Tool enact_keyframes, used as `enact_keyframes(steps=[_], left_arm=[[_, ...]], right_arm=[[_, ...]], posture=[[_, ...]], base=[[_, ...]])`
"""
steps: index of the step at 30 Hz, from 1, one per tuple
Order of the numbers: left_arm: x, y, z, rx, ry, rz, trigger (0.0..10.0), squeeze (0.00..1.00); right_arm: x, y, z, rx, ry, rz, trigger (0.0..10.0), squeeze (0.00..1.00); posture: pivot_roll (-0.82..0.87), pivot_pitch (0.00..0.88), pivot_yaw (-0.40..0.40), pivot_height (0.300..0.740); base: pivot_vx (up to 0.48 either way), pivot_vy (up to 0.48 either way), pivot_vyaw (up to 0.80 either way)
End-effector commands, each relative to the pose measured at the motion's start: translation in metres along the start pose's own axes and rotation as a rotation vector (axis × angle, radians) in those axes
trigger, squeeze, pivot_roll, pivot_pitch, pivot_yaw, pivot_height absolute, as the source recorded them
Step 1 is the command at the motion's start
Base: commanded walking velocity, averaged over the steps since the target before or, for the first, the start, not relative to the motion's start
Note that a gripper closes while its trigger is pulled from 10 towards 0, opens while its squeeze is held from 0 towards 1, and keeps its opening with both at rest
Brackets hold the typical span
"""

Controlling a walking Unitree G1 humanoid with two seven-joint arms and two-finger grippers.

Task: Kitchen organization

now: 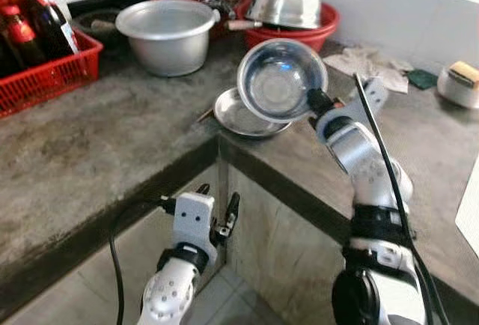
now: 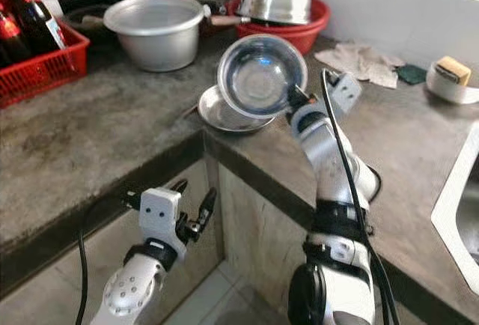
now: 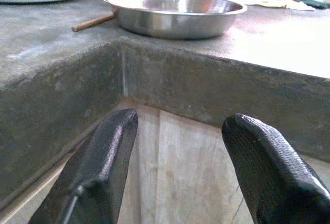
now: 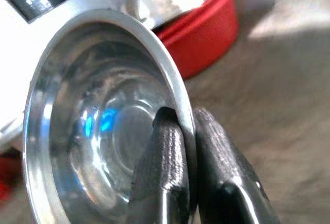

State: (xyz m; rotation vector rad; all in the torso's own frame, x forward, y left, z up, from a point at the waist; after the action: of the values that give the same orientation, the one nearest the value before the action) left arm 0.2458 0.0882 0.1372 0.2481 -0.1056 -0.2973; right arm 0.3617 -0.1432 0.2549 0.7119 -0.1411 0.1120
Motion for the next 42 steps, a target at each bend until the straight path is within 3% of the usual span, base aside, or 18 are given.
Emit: enact_keyframes(steps=[1,4,8,9,11,23,25,31,34,42], left_arm=[[0.000,-0.002,0.000,-0.004,0.004,-0.013,10.0,0.00],[0.000,-0.001,0.000,-0.003,-0.001,-0.011,10.0,0.00],[0.000,0.002,0.009,-0.019,-0.039,0.010,10.0,0.00],[0.000,0.002,0.009,-0.019,-0.039,0.010,10.0,0.00],[-0.001,0.004,0.012,-0.031,-0.052,0.022,10.0,0.00],[0.005,0.003,0.018,-0.013,-0.092,-0.015,10.0,0.00],[0.006,-0.002,0.018,0.043,-0.093,-0.052,10.0,0.00],[0.005,0.002,0.018,0.072,-0.095,-0.040,10.0,0.00],[0.007,0.000,0.021,0.048,-0.109,-0.045,10.0,0.00],[0.009,-0.001,0.025,0.019,-0.131,-0.051,10.0,0.00]], right_arm=[[-0.011,0.022,0.014,-0.188,-0.096,0.082,0.0,0.00],[-0.025,0.024,0.019,-0.247,-0.152,0.073,0.0,0.00],[-0.052,0.022,0.011,-0.463,-0.199,0.096,0.0,0.00],[-0.052,0.022,0.011,-0.463,-0.199,0.096,0.0,0.00],[-0.069,0.016,0.005,-0.506,-0.210,0.076,0.0,0.00],[-0.073,0.008,0.001,-0.565,-0.215,0.032,0.0,0.00],[-0.072,0.009,0.001,-0.572,-0.220,0.032,0.0,0.00],[-0.075,0.010,-0.005,-0.607,-0.204,0.043,0.0,0.00],[-0.080,0.008,-0.009,-0.661,-0.177,0.064,0.0,0.00],[-0.083,0.002,-0.006,-0.701,-0.162,0.073,0.0,0.00]], posture=[[0.10,0.074,-0.051,0.740],[0.10,0.070,-0.047,0.740],[0.10,0.061,-0.046,0.740],[0.10,0.061,-0.046,0.740],[0.09,0.052,-0.041,0.740],[0.08,0.042,-0.028,0.740],[0.08,0.046,-0.024,0.740],[0.08,0.054,-0.021,0.740],[0.07,0.054,-0.016,0.740],[0.07,0.053,-0.013,0.740]], base=[[0.000,0.000,0.00],[0.000,0.000,0.00],[0.000,0.000,0.00],[0.000,0.000,0.00],[0.000,0.000,0.00],[0.000,0.332,-0.58],[0.000,0.000,-0.78],[0.000,-0.213,-0.78],[0.186,-0.394,-0.78],[0.077,-0.090,-0.78]])
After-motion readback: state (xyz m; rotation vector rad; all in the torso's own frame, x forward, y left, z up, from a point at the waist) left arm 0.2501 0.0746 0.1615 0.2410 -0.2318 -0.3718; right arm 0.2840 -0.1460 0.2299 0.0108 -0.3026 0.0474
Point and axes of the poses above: a point about 5 cm out from each wrist's last joint towards the gripper, its own x axis pointing out of the wrist towards the gripper, its own z axis along the axis of the wrist's last joint, y = z × x, the point moved 2 cm from there along x, pointing out of the wrist towards the gripper, and after that the axes turned 12 degrees about x, right-handed, at the moved point
